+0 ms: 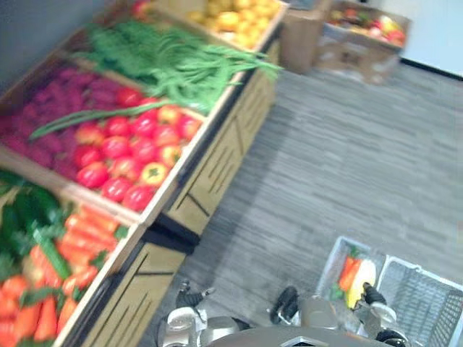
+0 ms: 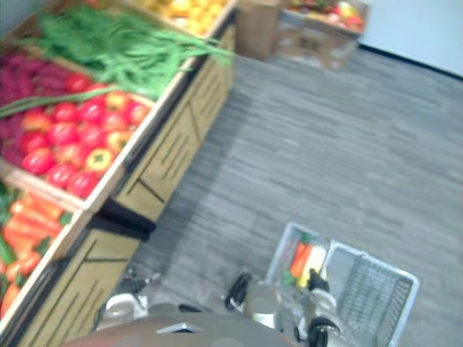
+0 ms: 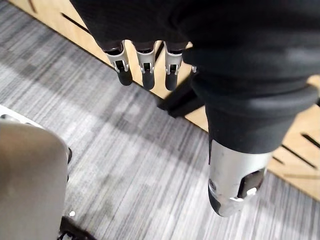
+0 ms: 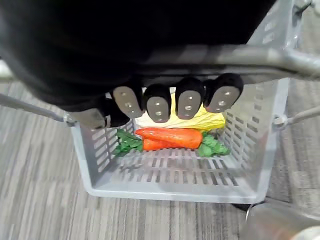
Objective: Pick vegetable in the basket
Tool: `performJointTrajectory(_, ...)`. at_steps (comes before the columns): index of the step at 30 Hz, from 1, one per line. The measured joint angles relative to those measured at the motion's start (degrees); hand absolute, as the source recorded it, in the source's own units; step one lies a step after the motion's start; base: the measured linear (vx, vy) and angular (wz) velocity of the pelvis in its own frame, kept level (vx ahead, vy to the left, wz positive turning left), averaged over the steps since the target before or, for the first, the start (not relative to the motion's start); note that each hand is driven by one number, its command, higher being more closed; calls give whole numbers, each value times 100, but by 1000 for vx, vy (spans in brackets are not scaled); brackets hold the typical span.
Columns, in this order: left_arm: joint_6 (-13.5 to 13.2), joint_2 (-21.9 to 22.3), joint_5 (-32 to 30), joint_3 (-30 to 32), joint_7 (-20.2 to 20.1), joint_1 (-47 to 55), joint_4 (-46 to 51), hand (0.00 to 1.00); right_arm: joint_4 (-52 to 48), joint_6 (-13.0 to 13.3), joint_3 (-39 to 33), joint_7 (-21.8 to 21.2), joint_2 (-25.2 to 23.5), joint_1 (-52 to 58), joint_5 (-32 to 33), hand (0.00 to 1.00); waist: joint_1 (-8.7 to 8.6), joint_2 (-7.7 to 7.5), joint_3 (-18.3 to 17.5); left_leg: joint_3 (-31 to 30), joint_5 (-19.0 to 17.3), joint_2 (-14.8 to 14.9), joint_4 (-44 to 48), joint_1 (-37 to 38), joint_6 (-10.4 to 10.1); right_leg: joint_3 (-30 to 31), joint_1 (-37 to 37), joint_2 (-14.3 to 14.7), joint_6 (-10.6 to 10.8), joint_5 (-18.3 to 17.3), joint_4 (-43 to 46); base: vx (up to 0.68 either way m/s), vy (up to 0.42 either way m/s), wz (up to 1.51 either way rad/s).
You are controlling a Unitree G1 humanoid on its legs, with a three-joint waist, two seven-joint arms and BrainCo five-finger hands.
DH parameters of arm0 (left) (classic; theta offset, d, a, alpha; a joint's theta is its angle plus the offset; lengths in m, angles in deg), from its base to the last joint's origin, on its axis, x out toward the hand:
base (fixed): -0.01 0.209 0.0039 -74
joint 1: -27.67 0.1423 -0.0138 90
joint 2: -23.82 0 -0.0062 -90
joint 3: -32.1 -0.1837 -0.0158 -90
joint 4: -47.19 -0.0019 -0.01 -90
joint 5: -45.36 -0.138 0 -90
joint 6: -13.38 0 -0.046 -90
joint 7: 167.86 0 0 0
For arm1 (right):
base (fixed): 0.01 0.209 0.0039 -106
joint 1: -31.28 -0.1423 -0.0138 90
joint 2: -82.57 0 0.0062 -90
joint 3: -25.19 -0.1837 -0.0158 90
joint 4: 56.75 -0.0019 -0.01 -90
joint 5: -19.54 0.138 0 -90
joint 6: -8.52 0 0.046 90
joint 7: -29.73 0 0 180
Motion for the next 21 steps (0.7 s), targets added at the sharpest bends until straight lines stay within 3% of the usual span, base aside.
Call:
performJointTrajectory(1,-3,63,0,-24,-3,-22,-4,0,15,-44,-1,37,-2,93,0,100,-18,6,2,-13,0,-36,-253,-31,3,128,32,79,-5,82,-158,-157,-49,-65)
performJointTrajectory(2,-19,115,-19,-23,0,-45,-43,0,25,-85,34,43,-5,290,5,100,-43,53,-17,-119,307,14,-465,-207,150,197,113,230,6,152,-400,-165,-63,-59)
performJointTrajectory(3,-40,108,-43,-6,4,-44,-76,0,53,-124,46,45,-34,364,9,100,-33,71,-37,-137,343,56,-374,-135,114,224,164,264,30,164,-485,-150,-75,-30)
performJointTrajectory(5,-42,82,-69,60,26,-67,-175,0,130,-131,166,26,-98,558,10,100,-168,59,-41,-187,375,298,92,-199,90,165,275,327,95,207,-745,-85,-19,1)
performJointTrajectory(7,-37,101,-69,165,52,-111,-230,0,210,-131,279,38,-81,672,9,100,-186,107,-17,-218,420,602,798,-243,108,283,433,388,45,359,-903,-66,26,-27)
performJointTrajectory(8,-39,99,-71,174,66,-115,-235,0,216,-123,365,40,-63,727,3,100,-181,114,-8,-659,638,736,1312,-314,132,472,593,393,15,458,-1079,11,20,-45)
performJointTrajectory(9,-41,99,-67,181,68,-117,-234,0,216,-120,397,44,-57,718,1,100,-171,70,16,-800,631,760,1418,-375,106,538,631,370,-14,481,-1105,6,35,-66)
performJointTrajectory(10,-56,111,-69,189,76,-122,-217,0,212,-107,509,47,24,661,-17,100,-144,33,42,-1772,531,571,1483,-650,21,771,652,287,7,526,-1121,-7,49,-80)
performJointTrajectory(11,-73,132,-53,227,90,-118,-212,0,214,-85,543,43,98,608,-130,100,-144,49,53,-2898,449,178,1276,-883,18,1000,644,203,58,576,-1121,-17,64,-98)
performJointTrajectory(13,-157,187,-40,401,178,-111,-186,0,217,-6,634,30,209,496,-187,100,-32,70,65,-4235,328,-304,907,-1006,2,1439,637,175,132,653,-1131,-32,107,-110)
performJointTrajectory(15,-170,186,-45,400,227,-103,-154,0,207,91,772,25,262,427,-188,100,26,88,73,-5153,240,-616,476,-1006,-64,1801,568,240,212,655,-1141,-66,137,-106)
performJointTrajectory(17,-168,178,-60,398,230,-87,-155,0,83,204,844,18,296,373,-196,100,38,181,66,-5747,301,-719,-273,-1016,-44,2119,430,399,330,730,-1217,-69,171,-95)
performJointTrajectory(19,-165,126,-195,397,222,-42,-155,0,-42,245,878,19,309,374,-256,100,3,337,-19,-5772,160,-663,-826,-943,-30,2161,337,491,488,849,-1351,-11,280,-54)
performJointTrajectory(20,-169,9,-283,383,227,-43,-147,0,-50,252,874,16,189,440,-355,100,30,170,-23,-5698,214,-805,-937,-1042,43,2146,343,371,604,1036,-1654,21,272,-25)
performJointTrajectory(21,-169,-17,-288,381,228,-47,-148,0,-46,251,880,14,165,453,-361,100,35,152,-25,-5655,220,-831,-961,-1040,52,2152,338,345,603,1098,-1698,36,181,-18)
